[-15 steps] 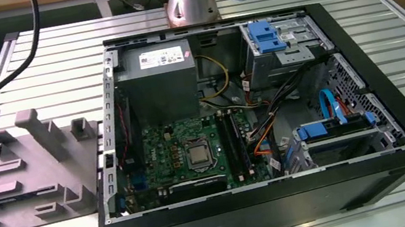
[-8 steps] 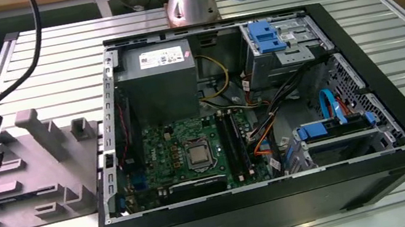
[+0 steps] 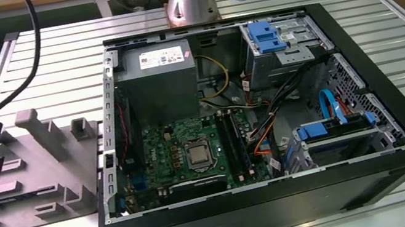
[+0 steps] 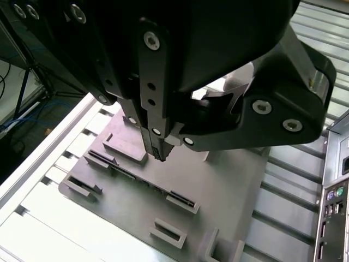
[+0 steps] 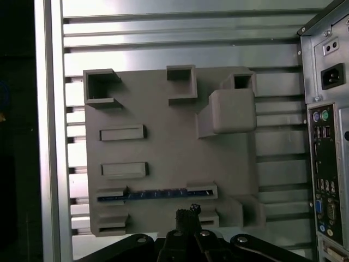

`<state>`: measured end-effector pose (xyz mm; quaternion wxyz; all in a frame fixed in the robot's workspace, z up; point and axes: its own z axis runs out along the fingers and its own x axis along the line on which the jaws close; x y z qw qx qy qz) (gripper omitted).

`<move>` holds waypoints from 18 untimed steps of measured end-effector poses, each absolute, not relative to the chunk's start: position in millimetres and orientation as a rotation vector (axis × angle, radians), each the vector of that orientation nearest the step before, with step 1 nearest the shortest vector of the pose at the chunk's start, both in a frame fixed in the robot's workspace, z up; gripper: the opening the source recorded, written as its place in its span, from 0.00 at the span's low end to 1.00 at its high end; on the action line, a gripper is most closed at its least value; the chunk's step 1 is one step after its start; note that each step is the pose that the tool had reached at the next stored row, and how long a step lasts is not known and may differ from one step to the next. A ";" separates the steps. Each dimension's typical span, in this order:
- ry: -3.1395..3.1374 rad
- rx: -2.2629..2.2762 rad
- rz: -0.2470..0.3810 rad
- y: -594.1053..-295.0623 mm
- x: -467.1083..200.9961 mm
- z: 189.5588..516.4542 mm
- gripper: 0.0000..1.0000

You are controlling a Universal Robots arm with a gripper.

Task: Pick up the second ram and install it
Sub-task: 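Reach for the second ram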

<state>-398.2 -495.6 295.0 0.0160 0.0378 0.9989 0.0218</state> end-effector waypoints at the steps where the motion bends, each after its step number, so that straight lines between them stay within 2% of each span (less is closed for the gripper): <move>1: 3.107 0.117 0.068 -495.6 -399.1 293.7 0.10; 18: 3.107 0.118 0.068 -502.3 -407.5 271.8 0.10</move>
